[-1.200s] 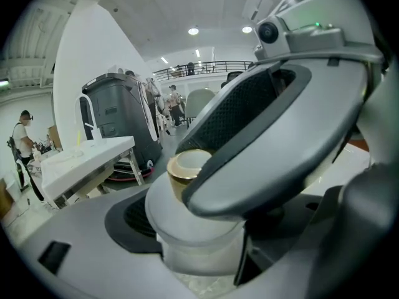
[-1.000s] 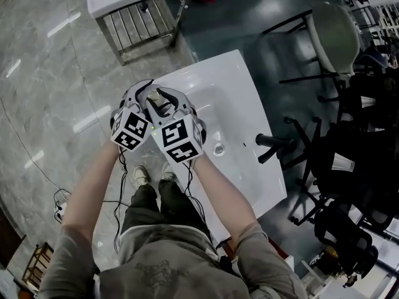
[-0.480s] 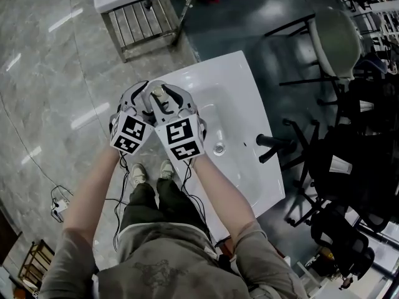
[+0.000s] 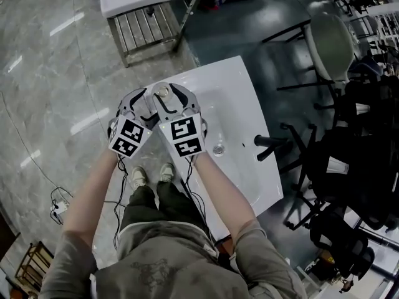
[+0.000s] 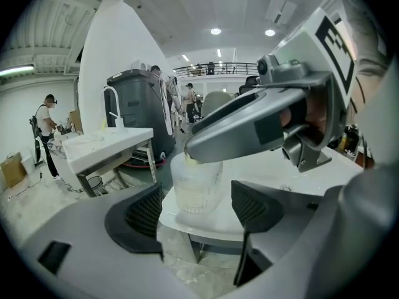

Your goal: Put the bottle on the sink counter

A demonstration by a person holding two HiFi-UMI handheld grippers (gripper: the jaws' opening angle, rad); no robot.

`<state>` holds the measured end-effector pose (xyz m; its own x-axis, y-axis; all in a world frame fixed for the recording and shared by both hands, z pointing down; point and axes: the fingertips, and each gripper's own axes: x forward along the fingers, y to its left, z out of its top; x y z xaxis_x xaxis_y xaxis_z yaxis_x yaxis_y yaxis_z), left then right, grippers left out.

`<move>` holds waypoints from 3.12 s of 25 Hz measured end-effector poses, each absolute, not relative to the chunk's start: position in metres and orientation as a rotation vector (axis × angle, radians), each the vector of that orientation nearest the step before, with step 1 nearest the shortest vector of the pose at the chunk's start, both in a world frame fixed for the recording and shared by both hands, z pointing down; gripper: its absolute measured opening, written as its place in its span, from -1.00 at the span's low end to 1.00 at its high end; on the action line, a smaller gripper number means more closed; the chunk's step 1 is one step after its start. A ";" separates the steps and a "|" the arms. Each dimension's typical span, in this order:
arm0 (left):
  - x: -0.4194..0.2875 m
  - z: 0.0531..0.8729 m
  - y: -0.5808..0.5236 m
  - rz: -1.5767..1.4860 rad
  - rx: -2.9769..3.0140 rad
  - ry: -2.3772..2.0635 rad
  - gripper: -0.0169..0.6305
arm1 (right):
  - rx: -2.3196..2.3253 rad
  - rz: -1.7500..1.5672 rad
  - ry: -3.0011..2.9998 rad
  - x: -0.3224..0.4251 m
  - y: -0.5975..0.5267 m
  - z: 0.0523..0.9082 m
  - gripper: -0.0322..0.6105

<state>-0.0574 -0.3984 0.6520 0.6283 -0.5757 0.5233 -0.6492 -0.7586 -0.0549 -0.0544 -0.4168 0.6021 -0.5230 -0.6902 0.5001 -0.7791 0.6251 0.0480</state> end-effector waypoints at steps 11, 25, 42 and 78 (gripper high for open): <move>-0.073 0.609 -0.376 0.815 2.658 -1.082 0.06 | 1.320 0.182 -2.348 -0.028 -0.409 0.536 -0.53; -0.112 0.467 -0.349 0.548 2.747 -1.425 -0.68 | 1.379 0.027 -2.496 -0.021 -0.356 0.414 -0.75; -0.123 0.332 -0.266 0.399 2.965 -1.472 -0.86 | 1.386 -0.142 -2.679 -0.011 -0.247 0.289 -0.78; -0.113 0.342 -0.152 0.442 2.987 -1.392 -0.88 | 1.248 -0.087 -2.711 -0.026 -0.141 0.316 -0.79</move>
<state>-0.1131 -0.1525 0.3419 0.6173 -0.7702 0.1605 -0.7219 -0.6356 -0.2738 -0.0256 -0.1410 0.3158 -0.6408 -0.7587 0.1169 -0.7497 0.6513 0.1172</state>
